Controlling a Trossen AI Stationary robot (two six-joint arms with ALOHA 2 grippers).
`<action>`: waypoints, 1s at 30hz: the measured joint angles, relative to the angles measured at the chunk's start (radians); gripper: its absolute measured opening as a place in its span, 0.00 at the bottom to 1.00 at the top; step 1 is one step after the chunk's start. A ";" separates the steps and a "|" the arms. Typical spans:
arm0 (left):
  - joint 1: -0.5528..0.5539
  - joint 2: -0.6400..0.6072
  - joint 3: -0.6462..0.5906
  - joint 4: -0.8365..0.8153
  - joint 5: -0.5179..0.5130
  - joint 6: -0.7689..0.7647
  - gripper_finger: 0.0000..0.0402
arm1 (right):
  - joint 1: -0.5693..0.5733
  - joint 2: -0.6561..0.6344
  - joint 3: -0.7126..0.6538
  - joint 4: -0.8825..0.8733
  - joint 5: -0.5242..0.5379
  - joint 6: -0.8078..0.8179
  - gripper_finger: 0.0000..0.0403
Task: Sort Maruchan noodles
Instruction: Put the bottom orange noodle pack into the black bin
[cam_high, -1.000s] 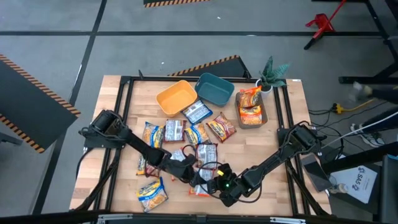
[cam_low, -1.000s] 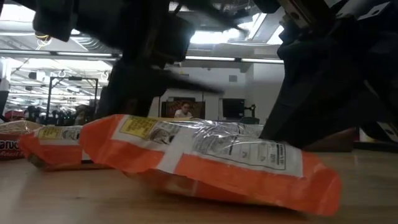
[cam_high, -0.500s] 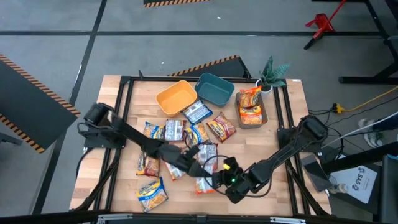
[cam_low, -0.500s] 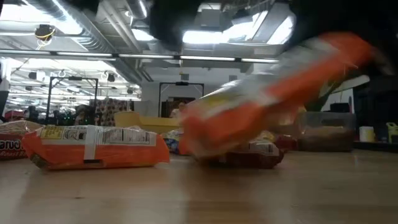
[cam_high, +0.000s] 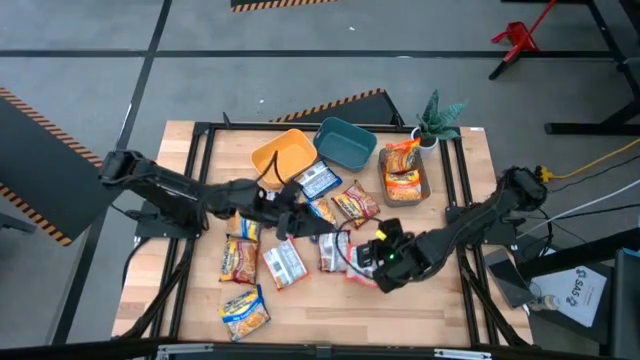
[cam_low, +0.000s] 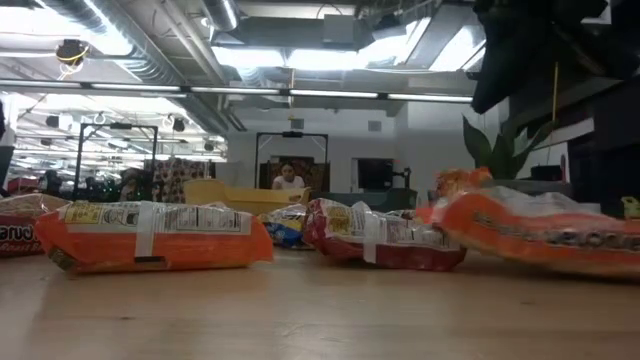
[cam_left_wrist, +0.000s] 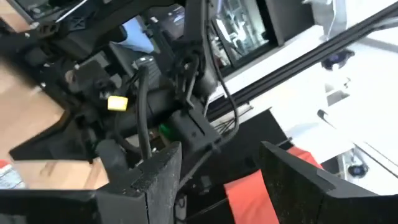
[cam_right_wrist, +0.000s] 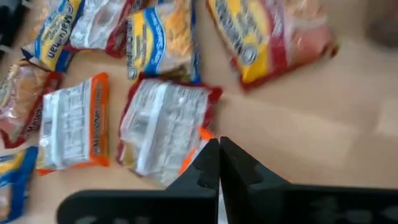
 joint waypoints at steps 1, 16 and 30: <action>0.011 -0.015 0.001 -0.013 0.017 0.011 0.52 | -0.007 -0.017 0.000 -0.017 -0.002 -0.033 0.00; 0.041 0.069 -0.001 -0.364 0.140 0.048 0.53 | 0.121 -0.012 -0.037 -0.076 -0.311 0.192 0.56; 0.225 0.326 0.016 -0.177 0.354 0.090 0.53 | 0.185 0.054 -0.126 0.170 -0.205 -0.507 0.77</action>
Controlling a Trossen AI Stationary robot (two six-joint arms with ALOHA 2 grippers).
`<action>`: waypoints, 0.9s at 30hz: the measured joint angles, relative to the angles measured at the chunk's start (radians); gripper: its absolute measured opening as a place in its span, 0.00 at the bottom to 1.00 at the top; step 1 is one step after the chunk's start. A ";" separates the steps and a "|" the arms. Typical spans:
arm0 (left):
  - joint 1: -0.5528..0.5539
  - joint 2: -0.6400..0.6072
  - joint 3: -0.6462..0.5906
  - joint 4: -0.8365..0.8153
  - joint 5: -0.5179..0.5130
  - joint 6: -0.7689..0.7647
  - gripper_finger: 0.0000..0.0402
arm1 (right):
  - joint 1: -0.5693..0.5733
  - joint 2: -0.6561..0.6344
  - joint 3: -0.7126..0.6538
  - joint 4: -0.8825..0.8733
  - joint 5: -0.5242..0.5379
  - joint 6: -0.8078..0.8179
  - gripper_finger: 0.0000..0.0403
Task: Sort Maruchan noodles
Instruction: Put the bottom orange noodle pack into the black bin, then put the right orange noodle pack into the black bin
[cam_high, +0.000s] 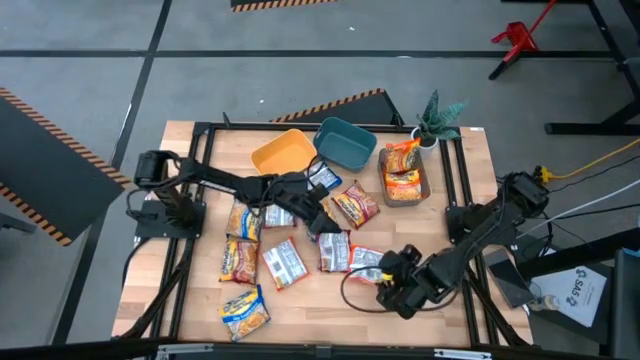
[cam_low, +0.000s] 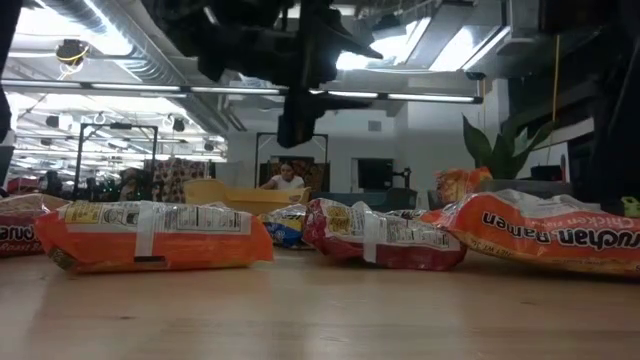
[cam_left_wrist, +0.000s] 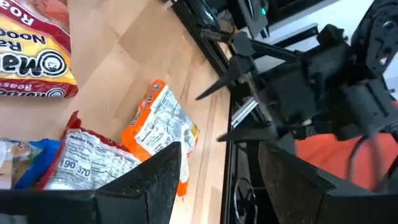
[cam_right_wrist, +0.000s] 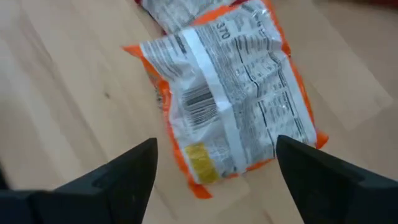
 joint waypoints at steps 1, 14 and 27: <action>0.005 0.008 0.011 0.002 0.011 0.000 0.53 | -0.009 0.013 0.000 0.011 -0.025 -0.040 0.76; 0.011 0.029 0.157 -0.117 -0.023 0.136 0.52 | -0.033 0.189 0.093 -0.120 -0.112 -0.158 0.75; 0.011 0.029 0.157 -0.148 -0.046 0.135 0.52 | -0.101 0.220 0.187 -0.393 -0.007 -0.084 0.75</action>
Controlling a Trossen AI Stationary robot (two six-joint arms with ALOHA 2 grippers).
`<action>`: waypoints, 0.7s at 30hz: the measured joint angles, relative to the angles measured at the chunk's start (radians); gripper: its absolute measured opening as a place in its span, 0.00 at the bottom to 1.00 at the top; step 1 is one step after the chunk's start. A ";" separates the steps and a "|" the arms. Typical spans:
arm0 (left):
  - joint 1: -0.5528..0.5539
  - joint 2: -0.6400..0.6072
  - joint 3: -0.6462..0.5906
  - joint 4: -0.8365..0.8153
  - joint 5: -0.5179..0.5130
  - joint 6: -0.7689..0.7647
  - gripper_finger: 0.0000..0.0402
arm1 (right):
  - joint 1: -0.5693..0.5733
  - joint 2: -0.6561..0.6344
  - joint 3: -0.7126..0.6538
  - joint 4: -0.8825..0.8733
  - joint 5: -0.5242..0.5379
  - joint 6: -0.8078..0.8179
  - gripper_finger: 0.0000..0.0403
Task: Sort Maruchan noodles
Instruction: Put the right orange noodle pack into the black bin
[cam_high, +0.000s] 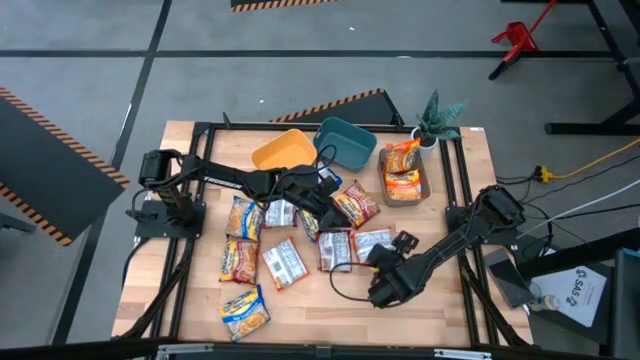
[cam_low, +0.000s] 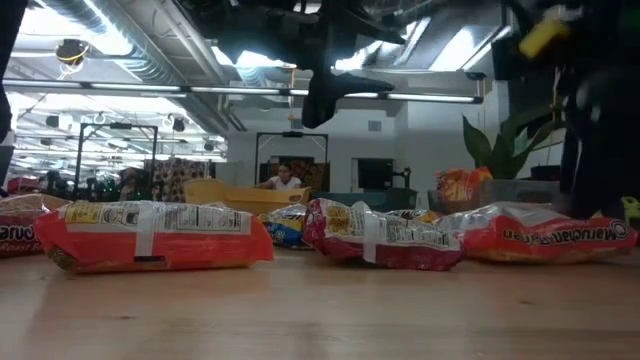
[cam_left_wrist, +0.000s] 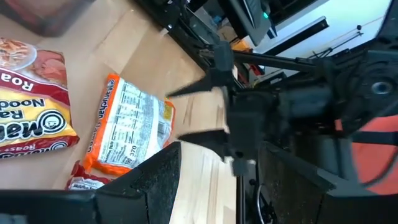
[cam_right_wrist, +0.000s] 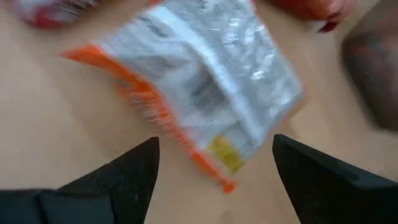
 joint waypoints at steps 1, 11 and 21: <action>0.000 0.000 0.000 0.000 0.002 -0.002 0.52 | 0.002 -0.005 0.019 -0.007 -0.013 0.033 0.75; -0.008 0.020 0.003 0.018 -0.020 0.045 0.52 | 0.101 -0.052 0.054 -0.010 -0.095 0.874 0.75; 0.005 0.179 0.099 0.000 0.089 0.005 0.52 | 0.155 -0.060 0.005 -0.004 -0.123 1.137 0.75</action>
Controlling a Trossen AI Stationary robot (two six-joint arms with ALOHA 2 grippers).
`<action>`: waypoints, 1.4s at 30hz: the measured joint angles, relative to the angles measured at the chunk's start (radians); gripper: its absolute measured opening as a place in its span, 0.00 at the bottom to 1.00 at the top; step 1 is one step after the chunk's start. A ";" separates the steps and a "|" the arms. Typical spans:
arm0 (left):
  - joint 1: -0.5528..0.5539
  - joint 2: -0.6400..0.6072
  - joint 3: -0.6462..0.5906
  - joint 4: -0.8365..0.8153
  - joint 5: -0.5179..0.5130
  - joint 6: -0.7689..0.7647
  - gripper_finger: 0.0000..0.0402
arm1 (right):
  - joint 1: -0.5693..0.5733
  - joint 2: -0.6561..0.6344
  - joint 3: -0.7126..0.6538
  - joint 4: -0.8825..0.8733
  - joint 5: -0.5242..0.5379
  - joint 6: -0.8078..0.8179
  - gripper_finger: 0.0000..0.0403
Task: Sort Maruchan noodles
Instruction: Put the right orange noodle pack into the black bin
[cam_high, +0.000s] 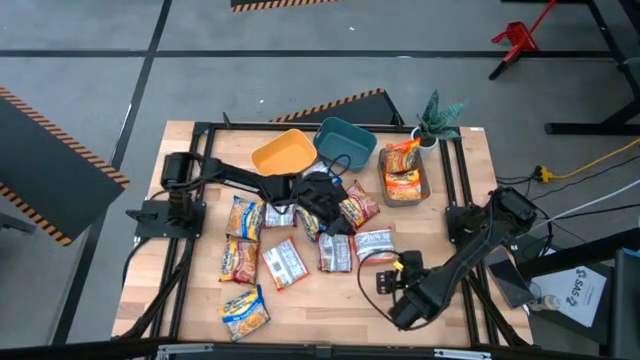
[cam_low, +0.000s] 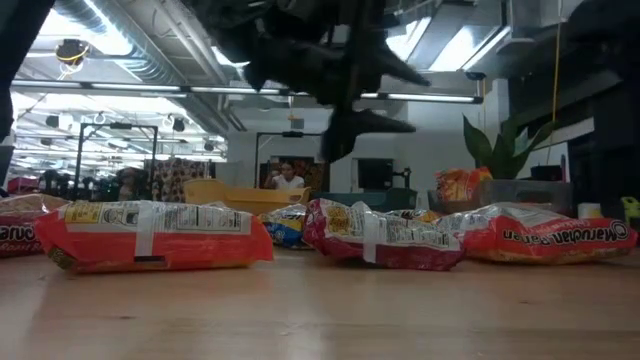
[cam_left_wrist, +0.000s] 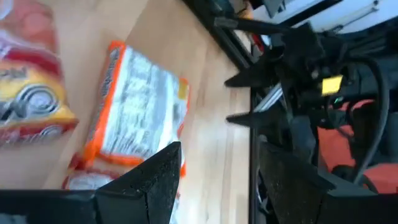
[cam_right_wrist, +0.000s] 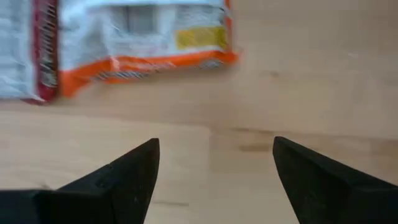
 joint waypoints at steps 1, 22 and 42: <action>0.000 0.023 0.031 0.010 0.001 0.005 0.52 | -0.009 0.000 0.000 0.007 0.014 0.001 0.75; 0.045 0.133 0.222 -0.216 0.399 0.079 0.52 | -0.038 -0.490 0.000 -0.084 0.291 -0.270 0.75; 0.010 0.142 0.221 -0.231 0.264 0.213 0.52 | -0.056 -0.656 -0.724 0.626 0.256 -0.078 0.75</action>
